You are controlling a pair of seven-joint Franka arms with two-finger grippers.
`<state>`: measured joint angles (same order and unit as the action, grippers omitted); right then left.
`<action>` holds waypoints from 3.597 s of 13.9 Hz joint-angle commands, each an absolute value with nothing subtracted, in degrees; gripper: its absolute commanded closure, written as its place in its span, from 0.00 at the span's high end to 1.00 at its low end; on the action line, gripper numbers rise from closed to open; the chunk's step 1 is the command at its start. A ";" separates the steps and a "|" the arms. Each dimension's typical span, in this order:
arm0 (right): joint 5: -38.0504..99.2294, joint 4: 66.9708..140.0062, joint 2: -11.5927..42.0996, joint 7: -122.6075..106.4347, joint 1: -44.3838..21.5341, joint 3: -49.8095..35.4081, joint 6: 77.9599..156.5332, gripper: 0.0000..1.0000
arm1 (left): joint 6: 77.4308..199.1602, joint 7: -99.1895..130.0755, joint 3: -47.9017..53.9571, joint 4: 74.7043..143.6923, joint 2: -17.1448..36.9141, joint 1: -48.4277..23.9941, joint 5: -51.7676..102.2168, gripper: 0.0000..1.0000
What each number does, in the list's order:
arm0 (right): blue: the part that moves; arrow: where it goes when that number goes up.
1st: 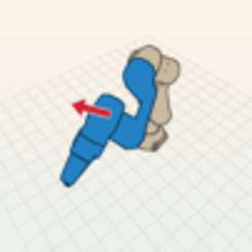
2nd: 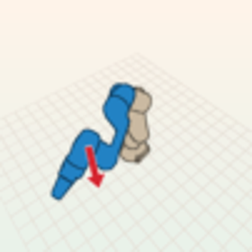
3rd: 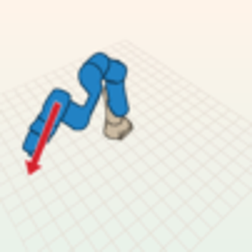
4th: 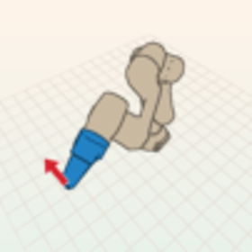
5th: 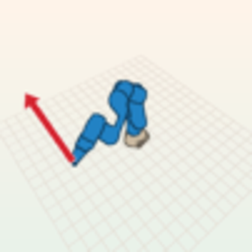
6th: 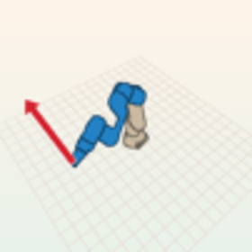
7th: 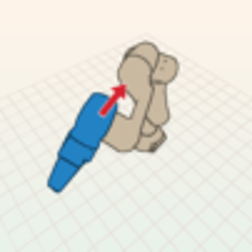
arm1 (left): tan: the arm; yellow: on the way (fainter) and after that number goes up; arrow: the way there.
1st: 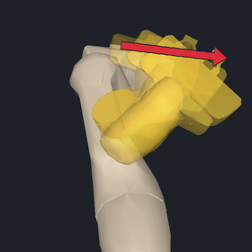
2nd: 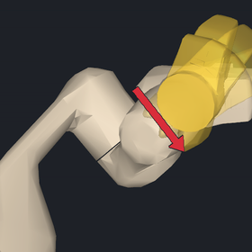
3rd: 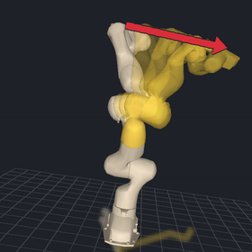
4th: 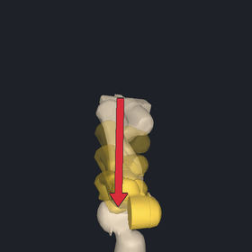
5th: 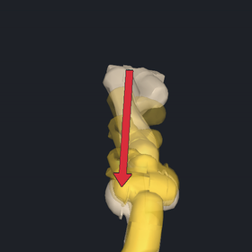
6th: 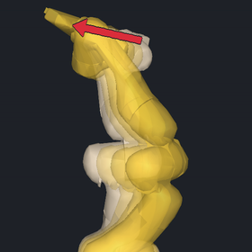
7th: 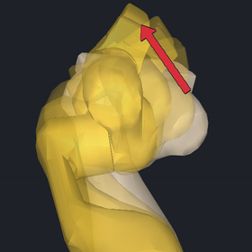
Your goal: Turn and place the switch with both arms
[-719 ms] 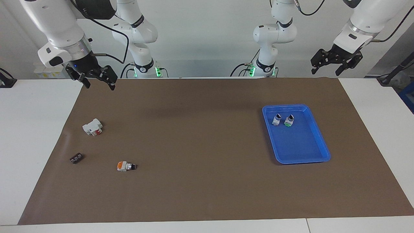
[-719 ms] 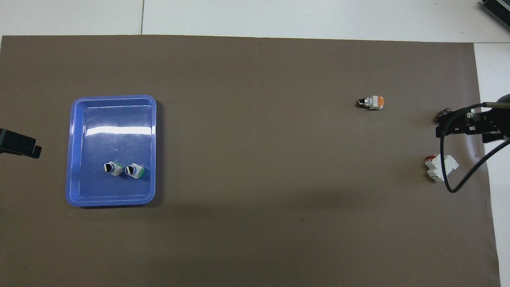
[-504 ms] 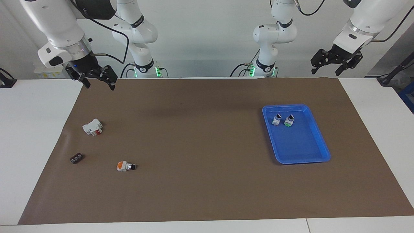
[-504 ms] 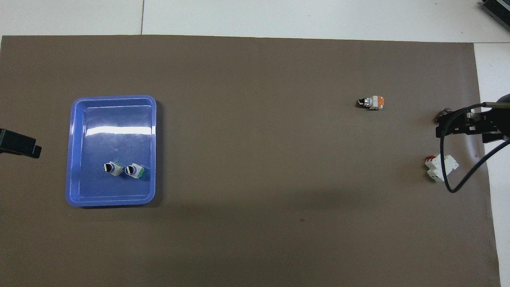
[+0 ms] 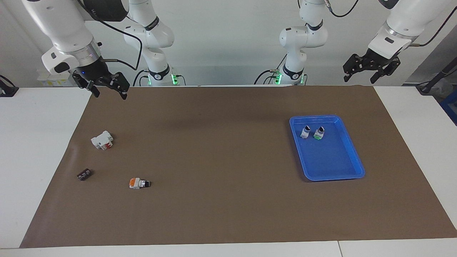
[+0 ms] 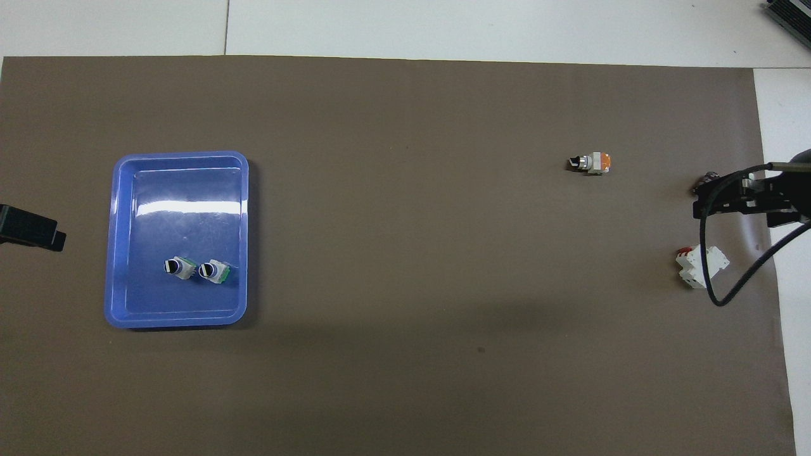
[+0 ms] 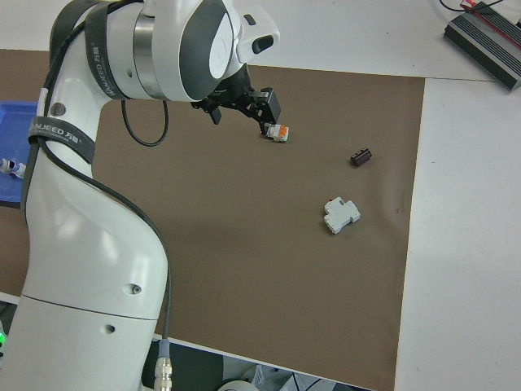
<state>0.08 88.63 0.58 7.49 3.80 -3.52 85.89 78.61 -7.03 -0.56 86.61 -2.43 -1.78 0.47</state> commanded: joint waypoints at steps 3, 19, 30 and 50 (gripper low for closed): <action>-0.62 89.56 -0.44 7.03 3.78 -3.78 86.13 1.00 | 78.66 -7.03 -0.44 88.15 -3.87 -1.49 0.35 1.00; 0.44 93.84 -1.22 -0.06 3.17 -3.78 91.46 1.00 | 78.66 -7.03 -0.44 88.15 -3.87 -1.49 0.35 1.00; 2.37 97.03 18.62 -50.22 2.72 -4.66 122.76 1.00 | 78.66 -7.03 -0.44 88.15 -3.87 -1.41 0.35 1.00; 3.08 97.12 32.70 -88.60 4.75 -4.57 139.14 0.00 | 78.66 -7.03 -0.44 88.15 -3.87 -1.41 0.35 1.00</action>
<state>1.98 97.55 32.21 -87.18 3.97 -4.04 139.38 78.61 -7.03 -0.56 86.61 -2.43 -1.78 0.47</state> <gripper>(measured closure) 0.436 0.000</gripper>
